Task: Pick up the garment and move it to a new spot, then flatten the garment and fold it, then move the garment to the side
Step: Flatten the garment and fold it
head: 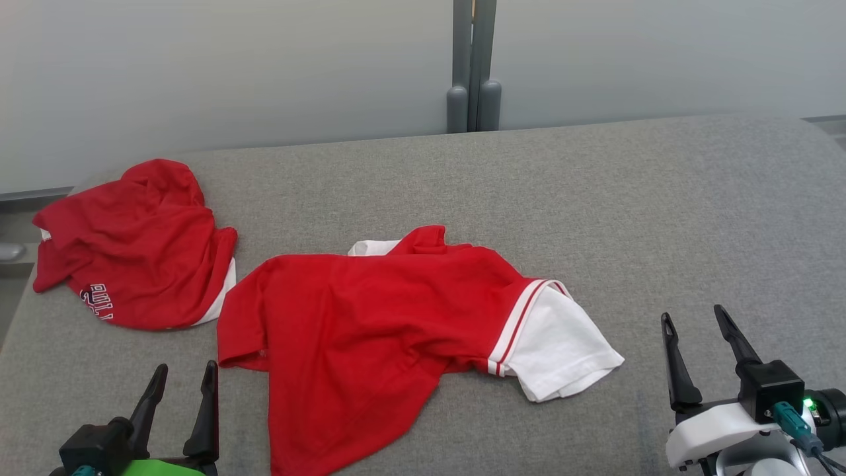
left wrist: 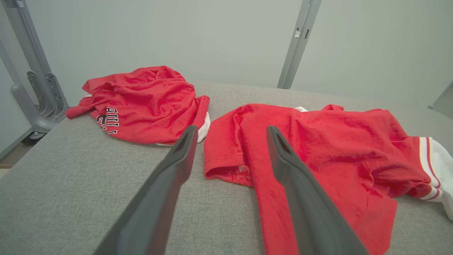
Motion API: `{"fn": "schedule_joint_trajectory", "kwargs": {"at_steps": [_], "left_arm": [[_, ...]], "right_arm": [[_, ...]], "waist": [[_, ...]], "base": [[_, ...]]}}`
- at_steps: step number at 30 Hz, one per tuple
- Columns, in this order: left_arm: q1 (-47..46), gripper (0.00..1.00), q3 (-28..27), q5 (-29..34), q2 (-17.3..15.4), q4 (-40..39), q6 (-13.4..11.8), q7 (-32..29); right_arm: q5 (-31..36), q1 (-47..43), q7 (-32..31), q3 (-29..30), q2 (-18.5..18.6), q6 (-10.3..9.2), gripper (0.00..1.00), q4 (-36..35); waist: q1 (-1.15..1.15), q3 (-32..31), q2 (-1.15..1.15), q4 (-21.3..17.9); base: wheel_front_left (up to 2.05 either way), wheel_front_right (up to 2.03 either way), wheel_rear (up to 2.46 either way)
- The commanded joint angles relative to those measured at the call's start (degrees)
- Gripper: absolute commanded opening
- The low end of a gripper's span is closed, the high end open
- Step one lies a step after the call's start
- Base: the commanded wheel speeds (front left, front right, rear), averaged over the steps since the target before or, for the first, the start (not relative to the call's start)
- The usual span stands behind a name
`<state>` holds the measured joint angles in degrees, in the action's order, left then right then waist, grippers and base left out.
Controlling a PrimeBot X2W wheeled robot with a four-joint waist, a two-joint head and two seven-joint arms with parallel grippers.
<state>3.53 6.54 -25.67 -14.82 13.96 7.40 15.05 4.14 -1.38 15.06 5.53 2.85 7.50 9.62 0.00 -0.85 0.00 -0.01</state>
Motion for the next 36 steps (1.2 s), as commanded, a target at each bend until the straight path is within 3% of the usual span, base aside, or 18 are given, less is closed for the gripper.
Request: {"fn": "schedule_joint_trajectory", "kwargs": {"at_steps": [1,8,12,16,17,25,29,36], "left_arm": [[-0.96,1.0,0.04,-0.09,-0.17,-0.04,0.14,0.14],[-1.65,1.0,0.07,0.35,-0.67,0.38,0.15,0.15],[-2.21,1.0,1.53,-0.2,-1.61,1.79,-0.13,-3.63],[-1.32,1.0,2.48,-1.91,-1.7,-1.97,-2.16,-13.9],[-1.32,1.0,2.48,-1.91,-1.7,-1.97,-2.16,-13.9],[4.66,1.0,6.69,-4.32,-3.05,-16.45,-5.65,-33.17],[6.67,1.0,7.86,-5.43,-3.41,-19.91,-6.42,-38.16],[5.67,1.0,10.48,-6.93,-2.63,-19.41,-6.37,-42.95]], "right_arm": [[-0.32,0.53,0.18,-0.03,0.09,-0.02,1.0,-0.06],[-0.4,2.8,0.18,-1.52,0.37,-0.02,1.0,0.11],[-2.14,5.4,0.1,-6.72,4.61,-0.02,1.0,3.25],[-5.83,8.46,-7.61,-12.09,10.79,-0.02,1.0,4.61],[-5.83,8.46,-7.61,-12.09,10.79,-0.02,1.0,4.61],[-16.03,9.73,-28.5,-22.34,23.45,-0.03,1.0,-1.87],[-19.7,10.0,-33.73,-24.49,26.16,-0.03,1.0,-2.8],[-22.43,11.86,-35.55,-27.69,26.77,-0.03,1.0,-0.33]], "waist": [[0.0,0.06,0.0,0.1],[0.0,0.35,0.0,0.39],[0.0,0.29,0.0,0.57],[0.0,0.1,0.0,1.12],[0.0,0.1,0.0,1.12],[0.0,2.41,0.0,2.23],[0.0,4.13,0.0,2.73],[0.0,8.23,0.0,3.51]], "base": [[0.0,0.0,0.0],[0.0,0.0,0.0],[0.0,0.0,0.0],[0.0,0.0,0.0],[0.0,0.0,0.0],[0.0,0.0,0.0],[0.0,0.0,0.0],[0.0,0.0,0.0]]}}
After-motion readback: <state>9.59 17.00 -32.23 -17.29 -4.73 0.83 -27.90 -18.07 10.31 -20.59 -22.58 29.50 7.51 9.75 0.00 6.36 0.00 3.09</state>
